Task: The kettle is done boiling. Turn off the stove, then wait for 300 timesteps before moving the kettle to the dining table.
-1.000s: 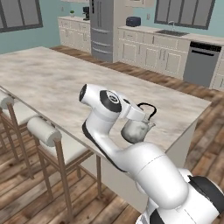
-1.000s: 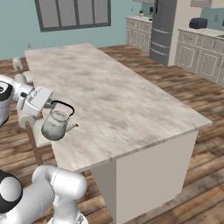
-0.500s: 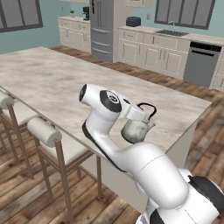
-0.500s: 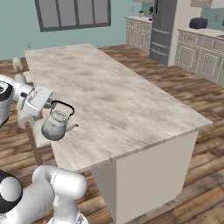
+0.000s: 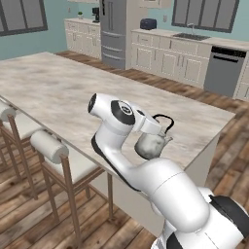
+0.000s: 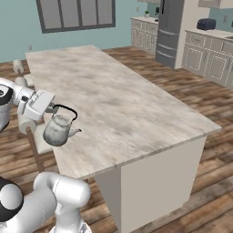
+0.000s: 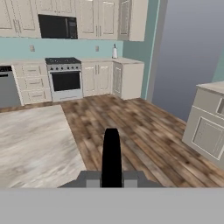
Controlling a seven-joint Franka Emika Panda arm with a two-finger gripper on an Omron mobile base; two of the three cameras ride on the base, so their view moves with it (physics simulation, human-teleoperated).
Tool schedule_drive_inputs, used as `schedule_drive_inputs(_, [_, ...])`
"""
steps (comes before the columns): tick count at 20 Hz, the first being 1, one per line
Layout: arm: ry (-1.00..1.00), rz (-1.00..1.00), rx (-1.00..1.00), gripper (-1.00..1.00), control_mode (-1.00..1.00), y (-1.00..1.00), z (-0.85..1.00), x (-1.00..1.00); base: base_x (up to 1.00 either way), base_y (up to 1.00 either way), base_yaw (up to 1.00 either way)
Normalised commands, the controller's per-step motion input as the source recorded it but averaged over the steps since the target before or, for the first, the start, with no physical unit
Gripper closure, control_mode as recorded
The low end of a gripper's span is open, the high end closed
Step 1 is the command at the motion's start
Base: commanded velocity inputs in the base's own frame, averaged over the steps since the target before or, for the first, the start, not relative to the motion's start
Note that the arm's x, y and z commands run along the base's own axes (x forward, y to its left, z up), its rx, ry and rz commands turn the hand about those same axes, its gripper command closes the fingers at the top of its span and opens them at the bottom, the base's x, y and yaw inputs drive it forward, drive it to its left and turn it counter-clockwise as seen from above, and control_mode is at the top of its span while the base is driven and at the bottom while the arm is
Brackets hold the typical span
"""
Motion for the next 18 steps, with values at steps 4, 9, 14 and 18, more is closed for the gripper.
schedule_drive_inputs(4, [0.0,0.0,0.0,1.0,1.0,0.0,0.0,0.0,-0.25,0.12,0.0])
schedule_drive_inputs(9, [0.0,0.0,0.0,1.0,1.0,0.0,0.0,0.0,-0.06,0.04,0.0])
schedule_drive_inputs(14, [0.0,0.0,0.0,1.0,1.0,0.0,0.0,0.0,0.0,0.01,0.0])
schedule_drive_inputs(18, [-0.01,0.0,0.0,1.0,-1.0,0.0,0.0,-0.02,-0.02,0.03,0.0])
